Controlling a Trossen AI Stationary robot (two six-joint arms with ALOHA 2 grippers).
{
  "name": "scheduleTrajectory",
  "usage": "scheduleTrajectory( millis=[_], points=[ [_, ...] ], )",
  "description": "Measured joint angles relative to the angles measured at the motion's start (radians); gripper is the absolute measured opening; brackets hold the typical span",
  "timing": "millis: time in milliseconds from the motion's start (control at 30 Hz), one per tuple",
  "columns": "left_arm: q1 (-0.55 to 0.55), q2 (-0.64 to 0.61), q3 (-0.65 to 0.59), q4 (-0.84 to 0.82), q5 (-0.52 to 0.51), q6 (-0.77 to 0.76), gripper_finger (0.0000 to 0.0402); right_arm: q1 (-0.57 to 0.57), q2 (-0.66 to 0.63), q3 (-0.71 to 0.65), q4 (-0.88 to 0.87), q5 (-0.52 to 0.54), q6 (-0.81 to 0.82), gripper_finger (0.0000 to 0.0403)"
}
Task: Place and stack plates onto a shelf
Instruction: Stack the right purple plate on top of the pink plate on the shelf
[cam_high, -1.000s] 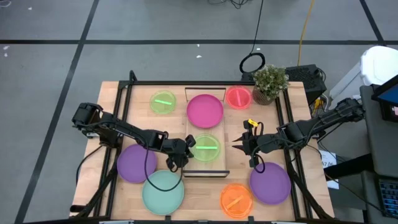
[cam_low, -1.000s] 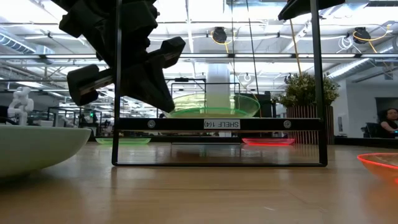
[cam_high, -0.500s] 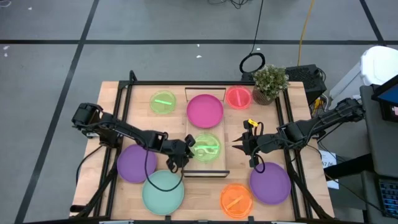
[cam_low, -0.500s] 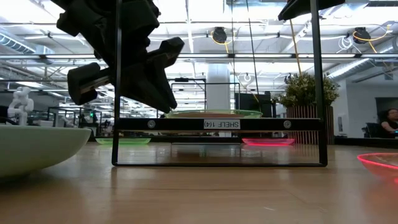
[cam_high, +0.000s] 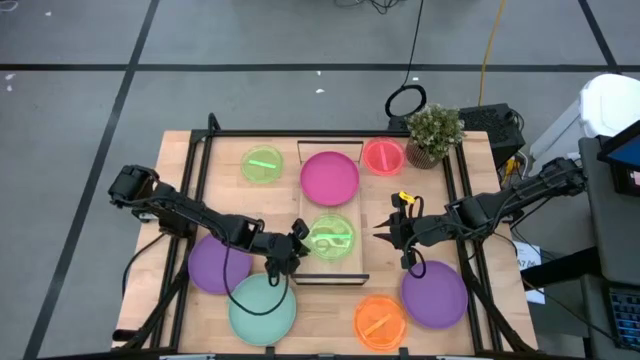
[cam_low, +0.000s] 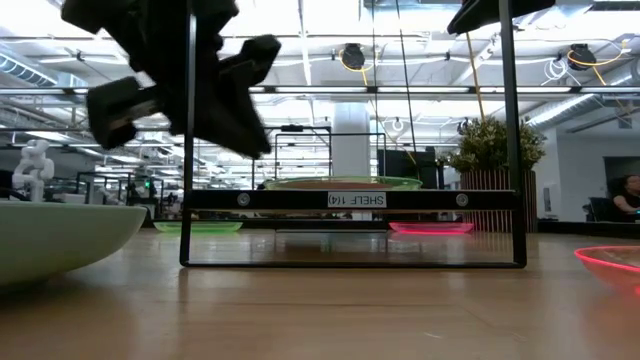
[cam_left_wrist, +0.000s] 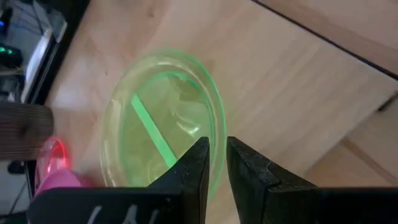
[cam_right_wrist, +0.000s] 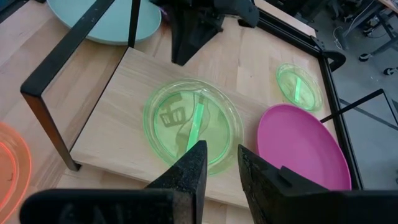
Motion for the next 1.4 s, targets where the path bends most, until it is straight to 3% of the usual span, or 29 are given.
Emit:
scheduleTrajectory(
  millis=[700,1000,1233,1400],
  points=[
    [-0.002,-0.244,-0.002,-0.401,-0.259,-0.385,0.0063,0.0,0.0,0.001,-0.006,0.0,0.008,0.0073],
    [0.051,-0.269,-0.002,-0.593,-0.394,-0.52,0.0063,0.0,0.0,0.001,-0.003,0.0,0.031,0.0073],
    [0.148,-0.269,-0.002,-0.685,-0.391,-0.615,0.0063,0.0,0.0,0.001,-0.006,0.0,0.057,0.0073],
    [0.197,-0.269,-0.002,-0.682,-0.33,-0.636,0.0063,0.0,0.0,0.001,-0.007,0.0,0.062,0.0073]
  ],
)
